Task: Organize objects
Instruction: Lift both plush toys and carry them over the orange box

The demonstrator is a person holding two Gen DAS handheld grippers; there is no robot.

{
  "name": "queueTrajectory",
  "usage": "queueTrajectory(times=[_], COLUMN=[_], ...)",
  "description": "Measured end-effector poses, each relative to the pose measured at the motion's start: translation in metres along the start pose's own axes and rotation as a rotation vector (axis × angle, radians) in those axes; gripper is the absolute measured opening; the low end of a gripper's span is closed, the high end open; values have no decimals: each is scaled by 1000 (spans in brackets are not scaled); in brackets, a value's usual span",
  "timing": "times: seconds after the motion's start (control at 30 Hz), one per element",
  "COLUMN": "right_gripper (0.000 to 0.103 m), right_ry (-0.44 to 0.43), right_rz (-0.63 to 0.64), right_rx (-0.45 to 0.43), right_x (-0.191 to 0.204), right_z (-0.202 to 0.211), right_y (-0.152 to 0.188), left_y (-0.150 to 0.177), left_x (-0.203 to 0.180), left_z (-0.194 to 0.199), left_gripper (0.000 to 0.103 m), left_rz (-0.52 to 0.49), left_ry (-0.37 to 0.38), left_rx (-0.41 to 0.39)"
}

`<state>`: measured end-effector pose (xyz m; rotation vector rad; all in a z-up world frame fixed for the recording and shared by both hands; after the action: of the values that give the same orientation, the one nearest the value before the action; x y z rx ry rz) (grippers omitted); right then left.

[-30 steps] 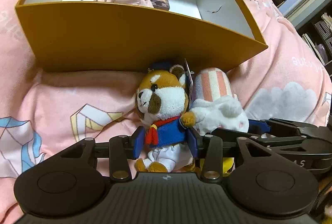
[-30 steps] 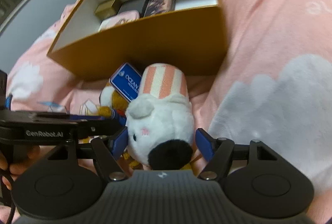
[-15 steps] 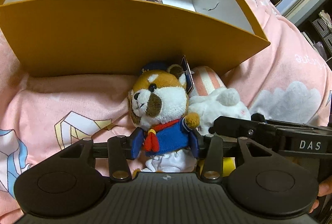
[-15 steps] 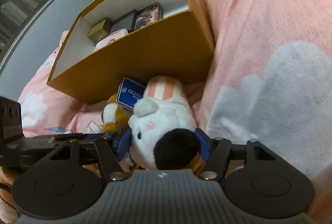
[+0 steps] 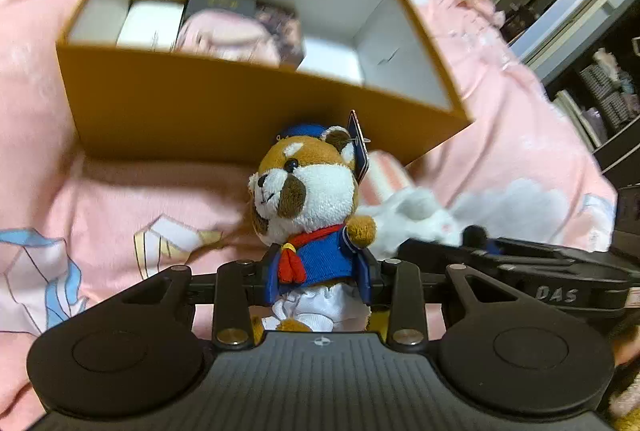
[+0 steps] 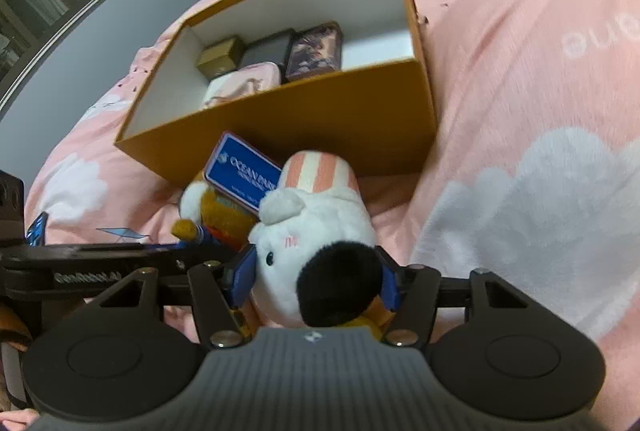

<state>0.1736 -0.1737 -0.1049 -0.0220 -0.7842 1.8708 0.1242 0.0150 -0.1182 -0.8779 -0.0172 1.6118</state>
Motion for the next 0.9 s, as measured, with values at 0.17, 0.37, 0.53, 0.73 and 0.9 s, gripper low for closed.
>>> queueTrajectory(times=[0.17,0.37,0.53,0.73,0.9], right_gripper=[61,61,61,61,61], right_ry=[5,17,12,25,37], right_rz=[57,107,108,153,155], right_rx=[-49,-106,-207,-306,-353], right_x=[12,22,27,41,45], right_z=[25,57,81,96,93], right_y=[-9,-22,-44,-78,-103], left_y=[-10,-21,-43,-80,-105], left_x=[-17,-35,-53,-64,-62], left_z=[19,39,50,59,54], left_gripper=[41,41,41,41,41], left_rz=[-30,-33,-74,-94,-91], left_ry=[24,68,51,40,31], left_rx=[-47,-87,-156,-240,-287])
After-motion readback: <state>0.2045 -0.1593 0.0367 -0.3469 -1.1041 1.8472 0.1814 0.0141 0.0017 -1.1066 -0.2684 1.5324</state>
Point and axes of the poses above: each gripper's, at about its wrist camera, not at the fingertips, and z roughly against the way its jaws point, x to its left, y to its underside, the point moved 5 cm from there along -z, roughly the way its jaws point, and after that the axes turned 7 degrees about y, right-handed, at the moved point
